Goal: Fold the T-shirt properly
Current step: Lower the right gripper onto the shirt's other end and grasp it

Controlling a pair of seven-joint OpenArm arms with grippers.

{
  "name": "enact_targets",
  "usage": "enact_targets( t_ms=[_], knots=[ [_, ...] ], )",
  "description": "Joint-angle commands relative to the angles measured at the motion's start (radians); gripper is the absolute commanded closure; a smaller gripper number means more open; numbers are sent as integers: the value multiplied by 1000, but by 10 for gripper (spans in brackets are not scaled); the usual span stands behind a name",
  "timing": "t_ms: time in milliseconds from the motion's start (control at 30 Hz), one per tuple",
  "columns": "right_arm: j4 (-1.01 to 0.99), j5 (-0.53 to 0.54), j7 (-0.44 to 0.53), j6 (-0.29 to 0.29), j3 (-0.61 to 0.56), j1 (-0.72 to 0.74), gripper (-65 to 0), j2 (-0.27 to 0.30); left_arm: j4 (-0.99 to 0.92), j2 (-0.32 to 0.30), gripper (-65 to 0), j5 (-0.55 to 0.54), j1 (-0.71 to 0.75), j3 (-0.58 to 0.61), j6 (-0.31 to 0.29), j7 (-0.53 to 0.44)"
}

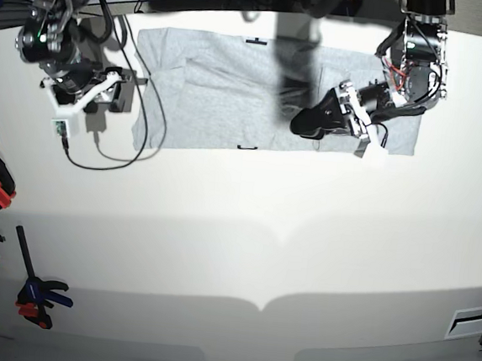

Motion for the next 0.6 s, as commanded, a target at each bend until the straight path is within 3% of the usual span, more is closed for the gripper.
enact_targets(
  t_ms=[0, 167, 300, 567],
  knots=[
    [-14, 20, 0, 1, 4, 29, -316, 12, 18, -6, -269, -27, -10, -4, -9, -13],
    [-156, 37, -16, 6, 4, 111, -316, 11, 18, -6, -269, -27, -10, -4, -9, -12],
    [-224, 37, -62, 55, 4, 140, -316, 1, 18, -6, -269, -27, -10, -4, -9, -13],
    [-264, 145, -207, 165, 4, 142, -316, -113, 18, -6, -269, -27, -10, -4, -9, -13]
  ],
)
